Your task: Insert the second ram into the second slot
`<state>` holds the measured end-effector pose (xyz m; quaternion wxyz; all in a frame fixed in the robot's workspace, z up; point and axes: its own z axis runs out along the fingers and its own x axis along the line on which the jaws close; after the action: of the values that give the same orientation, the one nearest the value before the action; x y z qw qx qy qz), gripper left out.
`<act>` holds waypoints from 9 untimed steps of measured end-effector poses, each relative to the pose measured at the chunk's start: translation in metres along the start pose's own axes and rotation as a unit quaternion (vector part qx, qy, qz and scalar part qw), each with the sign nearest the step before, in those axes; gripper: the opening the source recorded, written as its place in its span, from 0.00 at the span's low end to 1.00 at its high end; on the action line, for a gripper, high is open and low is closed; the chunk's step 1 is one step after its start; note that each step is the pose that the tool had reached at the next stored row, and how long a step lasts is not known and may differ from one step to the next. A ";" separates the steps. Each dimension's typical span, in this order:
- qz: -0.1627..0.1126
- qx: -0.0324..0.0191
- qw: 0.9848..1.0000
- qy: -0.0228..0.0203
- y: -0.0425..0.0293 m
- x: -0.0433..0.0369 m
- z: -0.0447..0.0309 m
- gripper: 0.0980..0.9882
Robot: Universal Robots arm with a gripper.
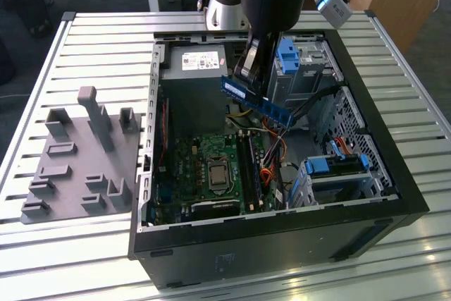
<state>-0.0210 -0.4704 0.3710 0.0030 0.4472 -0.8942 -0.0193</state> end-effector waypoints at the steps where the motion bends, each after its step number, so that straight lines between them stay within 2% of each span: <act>1: 0.001 0.000 1.000 0.000 0.0000 0.0000 0.0000 0.04; 9: 0.013 0.000 1.000 0.000 0.0000 0.0000 0.0001 0.04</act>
<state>-0.0210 -0.4704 0.3709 0.0027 0.4359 -0.8998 -0.0194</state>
